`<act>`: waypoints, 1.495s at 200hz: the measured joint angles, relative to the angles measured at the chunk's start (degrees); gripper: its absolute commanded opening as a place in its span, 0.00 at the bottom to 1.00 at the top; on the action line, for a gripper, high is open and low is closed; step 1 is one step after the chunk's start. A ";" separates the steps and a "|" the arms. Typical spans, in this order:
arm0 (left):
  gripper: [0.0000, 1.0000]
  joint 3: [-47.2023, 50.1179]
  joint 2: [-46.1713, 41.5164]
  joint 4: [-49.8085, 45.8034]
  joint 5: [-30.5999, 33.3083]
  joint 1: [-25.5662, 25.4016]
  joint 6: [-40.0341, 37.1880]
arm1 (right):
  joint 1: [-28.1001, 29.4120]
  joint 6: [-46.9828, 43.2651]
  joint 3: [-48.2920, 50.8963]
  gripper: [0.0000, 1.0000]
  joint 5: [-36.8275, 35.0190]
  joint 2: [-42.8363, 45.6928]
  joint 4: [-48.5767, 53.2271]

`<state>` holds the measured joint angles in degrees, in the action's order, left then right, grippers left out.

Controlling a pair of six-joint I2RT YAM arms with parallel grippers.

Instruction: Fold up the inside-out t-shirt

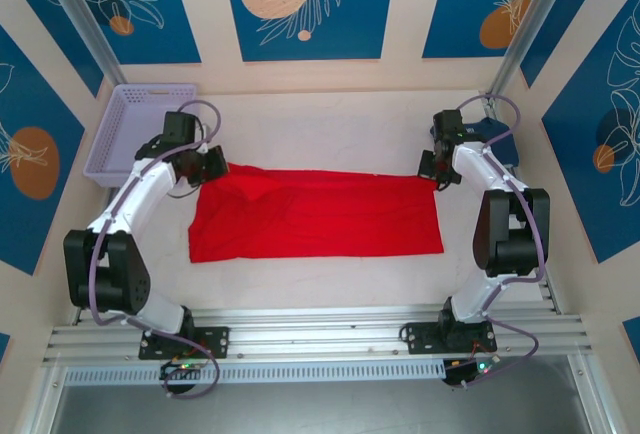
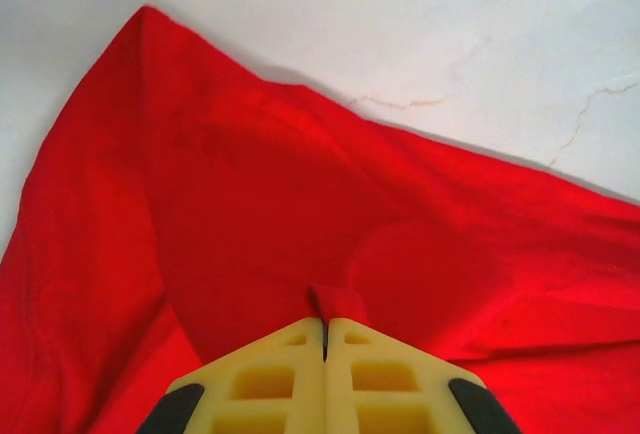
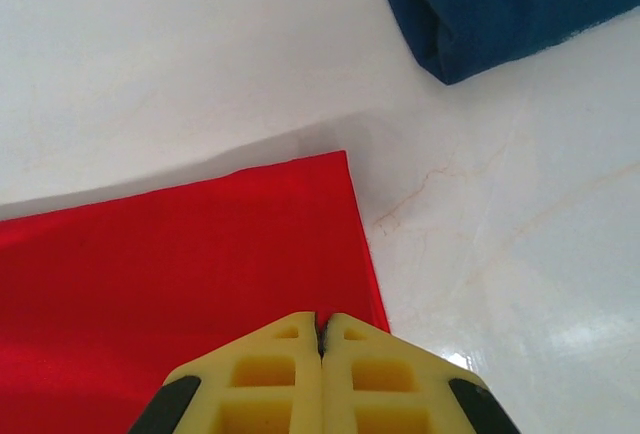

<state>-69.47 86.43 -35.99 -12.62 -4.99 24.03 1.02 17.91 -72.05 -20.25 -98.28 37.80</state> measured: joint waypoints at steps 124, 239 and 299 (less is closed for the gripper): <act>0.00 7.28 -4.07 -3.69 -0.50 0.00 -0.61 | 0.90 1.38 8.50 0.19 -3.02 1.53 2.40; 0.00 11.47 -3.32 -2.38 -5.38 0.00 0.13 | 34.97 -7.54 13.11 0.80 3.34 11.23 -20.04; 0.00 10.54 -2.84 -2.23 -6.88 0.00 0.98 | 55.56 -17.03 11.30 0.95 3.91 -5.77 -45.27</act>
<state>-58.94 83.59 -38.22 -19.51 -4.99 25.02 56.58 0.89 -60.75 -16.34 -104.05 -7.46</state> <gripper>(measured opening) 0.046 0.942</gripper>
